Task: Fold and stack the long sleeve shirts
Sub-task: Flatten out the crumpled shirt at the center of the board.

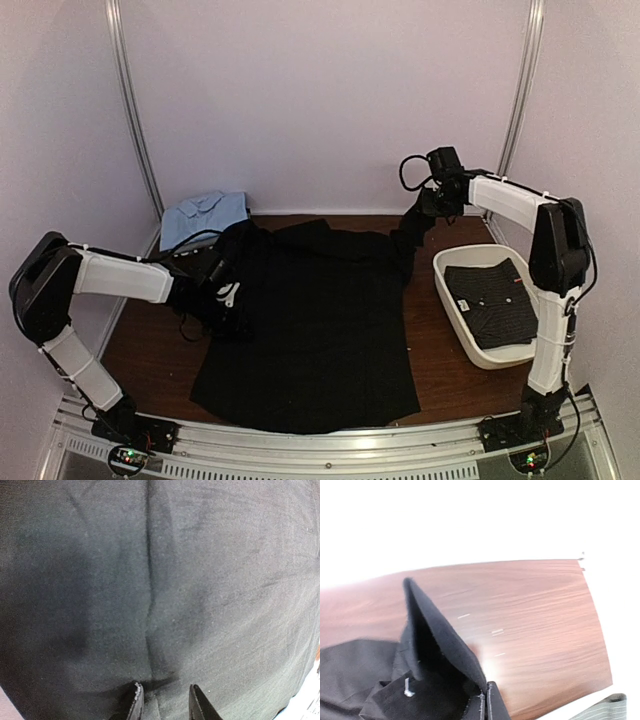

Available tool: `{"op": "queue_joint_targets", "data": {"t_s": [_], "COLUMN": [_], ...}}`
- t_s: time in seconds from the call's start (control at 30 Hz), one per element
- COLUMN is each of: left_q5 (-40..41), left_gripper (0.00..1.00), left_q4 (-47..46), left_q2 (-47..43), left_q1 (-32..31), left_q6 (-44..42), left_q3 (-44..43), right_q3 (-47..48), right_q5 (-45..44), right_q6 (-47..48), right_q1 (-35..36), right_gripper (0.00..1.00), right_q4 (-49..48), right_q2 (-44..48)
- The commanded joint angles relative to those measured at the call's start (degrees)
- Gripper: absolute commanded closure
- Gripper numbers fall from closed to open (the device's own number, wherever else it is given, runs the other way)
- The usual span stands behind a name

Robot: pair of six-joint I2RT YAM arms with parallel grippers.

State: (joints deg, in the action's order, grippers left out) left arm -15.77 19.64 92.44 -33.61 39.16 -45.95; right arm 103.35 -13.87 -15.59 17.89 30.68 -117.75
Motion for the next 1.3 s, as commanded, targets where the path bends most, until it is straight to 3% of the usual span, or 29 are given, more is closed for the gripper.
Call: {"op": "queue_joint_targets", "data": {"t_s": [0.0,0.33,0.53,0.6,0.67,0.7,0.83,0.9,1.07,1.27], "left_q5": [0.68,0.67,-0.26,-0.89,-0.6,0.59,2.63,3.48,6.19,8.64], "left_gripper": [0.68,0.67,0.67,0.67,0.67,0.67,0.67,0.67,0.66,0.67], "left_q4": [3.45,4.72,4.56,4.62,6.02,8.01,11.2,12.67,13.62,13.0], "left_q2": [-0.53,-2.92,-5.33,-6.82,-7.9,-8.93,-9.86,-9.45,-6.19,0.16], "left_q1": [-0.23,-0.23,-0.47,-0.58,-0.58,-0.58,-0.58,-0.5,0.5,5.35], "left_q6": [0.13,0.31,1.45,1.68,1.78,1.67,1.13,0.4,-1.99,-5.68], "left_q3": [1.28,3.58,7.16,8.02,7.4,5.19,-0.55,-3.68,-10.57,-18.68], "right_q3": [2.31,-0.84,-3.85,-5.95,-7.96,-8.31,-4.11,-2.25,0.08,7.22], "right_q5": [-2.8,-7.02,-7.16,-5.18,-2.64,-1.41,-1.16,-0.63,15.51,29.91], "right_q6": [-0.14,-1.69,-2.4,-2.77,-2.44,-0.79,0.53,0.64,0.12,-2.85], "right_q1": [-3.53,-11.49,-12.6,-12.29,-10.52,-6.37,1.53,4.66,10.22,13.2], "right_gripper": [1.0,1.0,0.96,0.88,0.74,0.61,0.38,0.32,0.35,0.6], "right_q4": [2.64,4.77,4.96,4.23,2.1,0.76,1.31,0.78,-7.22,-14.25], "right_q2": [2.41,5.77,9.28,10.73,12.33,12.54,8.95,6.73,-0.37,-11.76]}}
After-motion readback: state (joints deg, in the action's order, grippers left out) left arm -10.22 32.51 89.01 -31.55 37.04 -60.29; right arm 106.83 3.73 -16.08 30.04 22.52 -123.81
